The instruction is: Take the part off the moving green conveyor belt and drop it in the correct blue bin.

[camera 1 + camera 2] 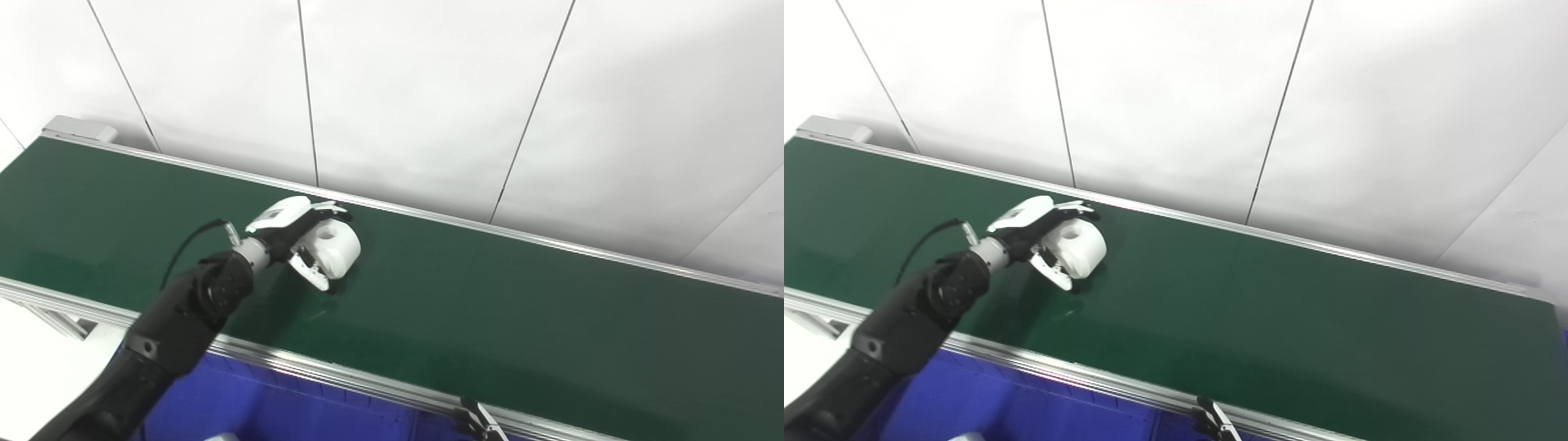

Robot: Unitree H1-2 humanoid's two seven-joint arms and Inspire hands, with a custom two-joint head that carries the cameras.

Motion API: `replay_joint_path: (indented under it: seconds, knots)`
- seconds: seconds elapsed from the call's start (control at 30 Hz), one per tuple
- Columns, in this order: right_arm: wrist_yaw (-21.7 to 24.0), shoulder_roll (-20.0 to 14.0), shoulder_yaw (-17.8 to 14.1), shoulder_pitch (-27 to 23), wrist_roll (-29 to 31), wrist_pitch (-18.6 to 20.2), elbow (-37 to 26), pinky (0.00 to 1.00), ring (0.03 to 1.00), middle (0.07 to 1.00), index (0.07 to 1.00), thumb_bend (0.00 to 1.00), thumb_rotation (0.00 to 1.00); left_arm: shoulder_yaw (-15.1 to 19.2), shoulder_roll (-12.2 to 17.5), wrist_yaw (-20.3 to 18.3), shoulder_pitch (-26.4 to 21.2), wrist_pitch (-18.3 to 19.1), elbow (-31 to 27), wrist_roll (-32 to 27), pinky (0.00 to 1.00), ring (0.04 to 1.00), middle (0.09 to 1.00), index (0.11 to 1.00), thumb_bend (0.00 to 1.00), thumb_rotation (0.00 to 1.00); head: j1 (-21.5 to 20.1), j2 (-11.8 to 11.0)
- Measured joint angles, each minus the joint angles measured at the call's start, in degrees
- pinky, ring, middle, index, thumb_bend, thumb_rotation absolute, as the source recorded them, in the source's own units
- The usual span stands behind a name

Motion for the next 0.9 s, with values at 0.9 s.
replay_joint_path:
  seconds: [0.9]
  knots:
    - [-1.8,0.7,1.0,1.3,0.1,-0.1,-3.2,0.74,0.822,0.872,0.943,0.67,0.20,8.5,-3.2,5.0,16.3,1.1,-17.0,-5.4,0.30,0.358,0.449,0.546,0.49,0.00,-6.0,8.0]
